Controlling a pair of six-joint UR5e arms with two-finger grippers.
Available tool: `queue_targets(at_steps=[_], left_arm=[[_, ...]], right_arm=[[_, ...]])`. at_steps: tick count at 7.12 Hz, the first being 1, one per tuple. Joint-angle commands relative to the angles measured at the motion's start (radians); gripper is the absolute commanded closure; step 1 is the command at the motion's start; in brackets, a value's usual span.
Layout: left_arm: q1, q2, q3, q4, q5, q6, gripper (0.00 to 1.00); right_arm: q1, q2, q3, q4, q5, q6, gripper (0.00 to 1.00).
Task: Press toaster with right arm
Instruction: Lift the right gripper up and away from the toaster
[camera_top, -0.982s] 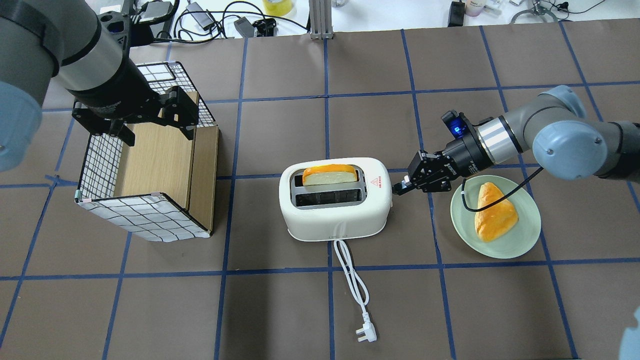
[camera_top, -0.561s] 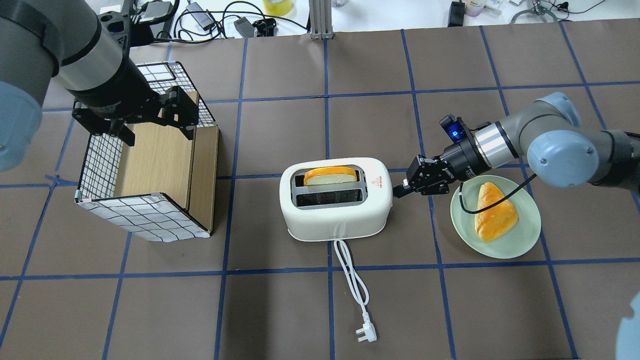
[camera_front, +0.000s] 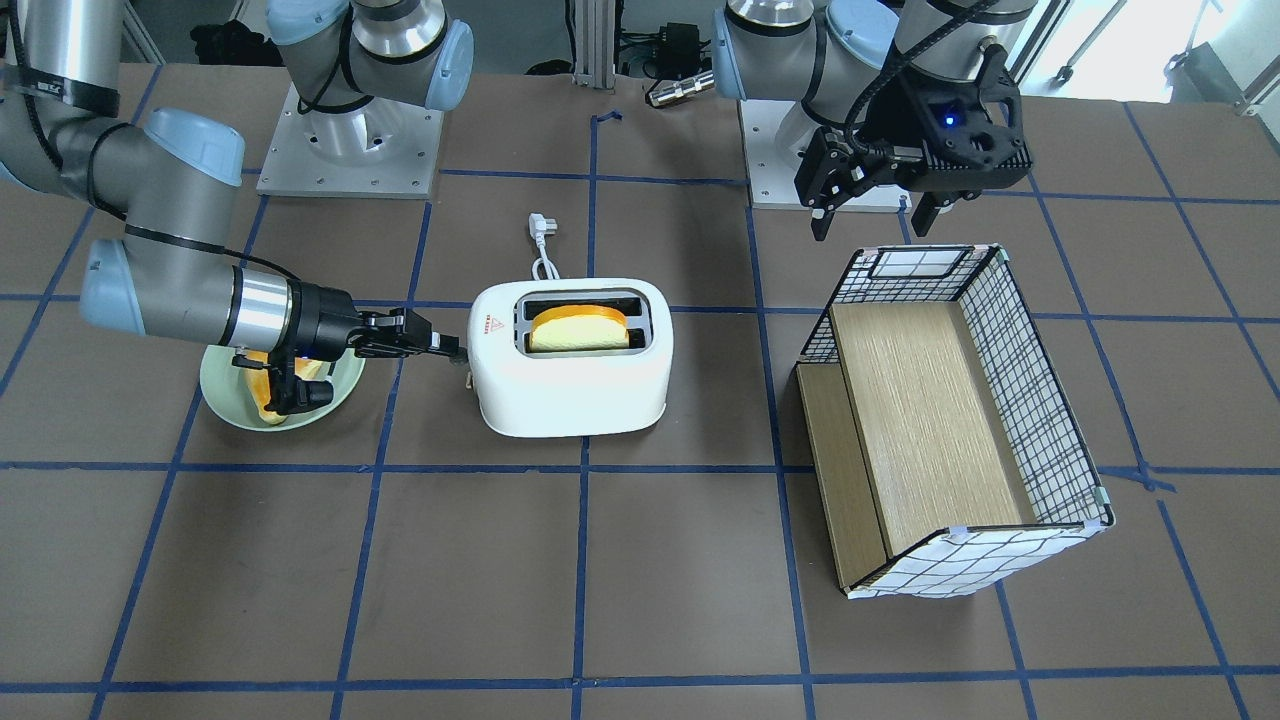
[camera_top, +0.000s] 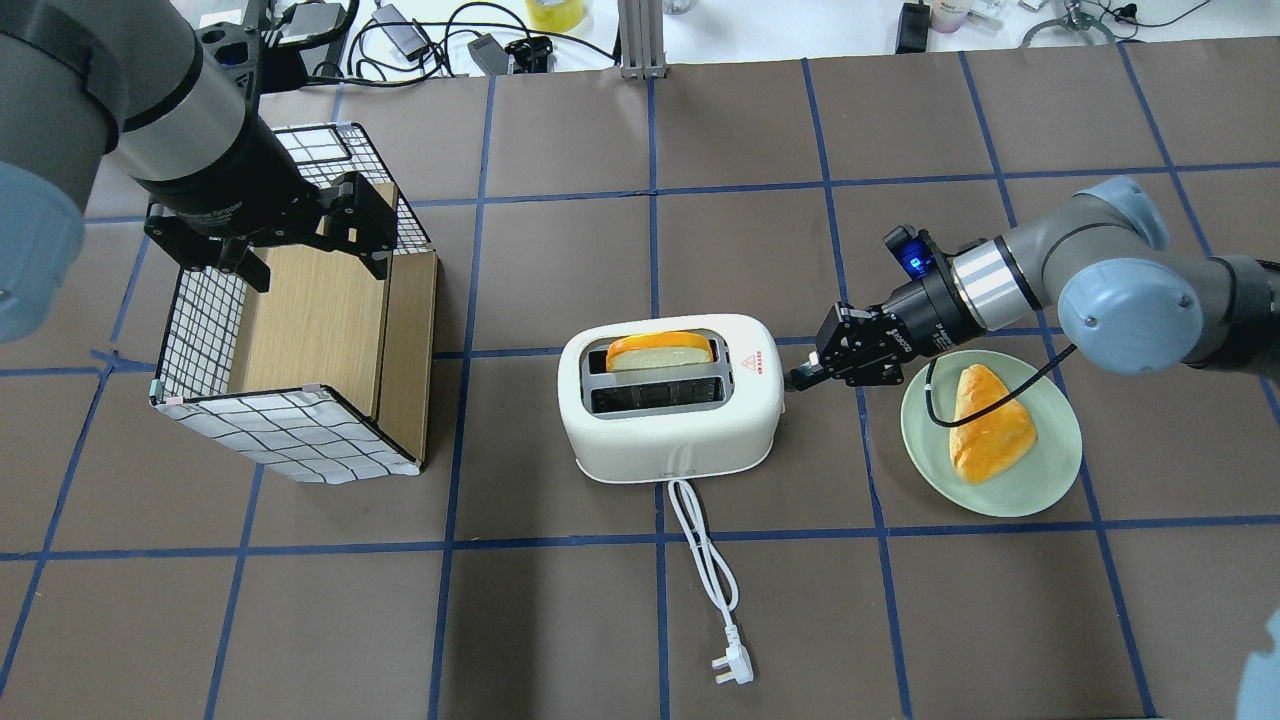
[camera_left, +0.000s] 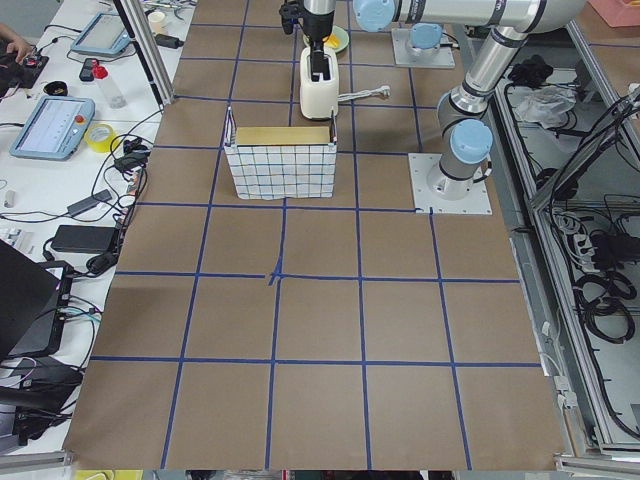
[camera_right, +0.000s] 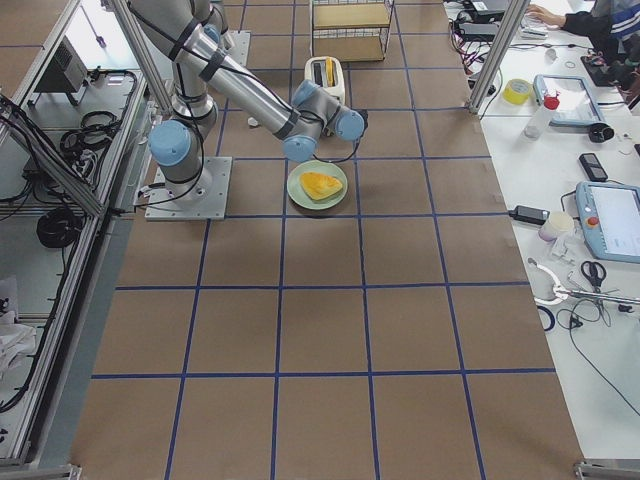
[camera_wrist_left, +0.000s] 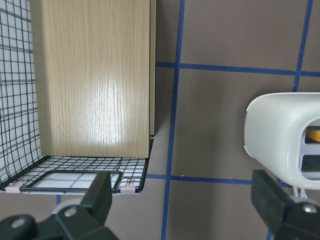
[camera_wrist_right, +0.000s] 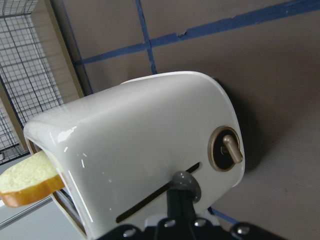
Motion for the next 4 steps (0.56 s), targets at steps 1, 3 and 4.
queue_targets(at_steps=[1, 3, 4], left_arm=[[0.000, 0.000, 0.000, 0.000, 0.000, 0.000, 0.00], [0.000, 0.000, 0.000, 0.000, 0.000, 0.000, 0.00], [0.000, 0.000, 0.000, 0.000, 0.000, 0.000, 0.00]], right_arm=[[0.007, -0.091, -0.080, 0.018, -0.097, 0.194, 1.00], [0.025, -0.120, -0.245, 0.122, -0.195, 0.276, 1.00], [0.039, -0.128, -0.371, 0.194, -0.309, 0.298, 0.93]])
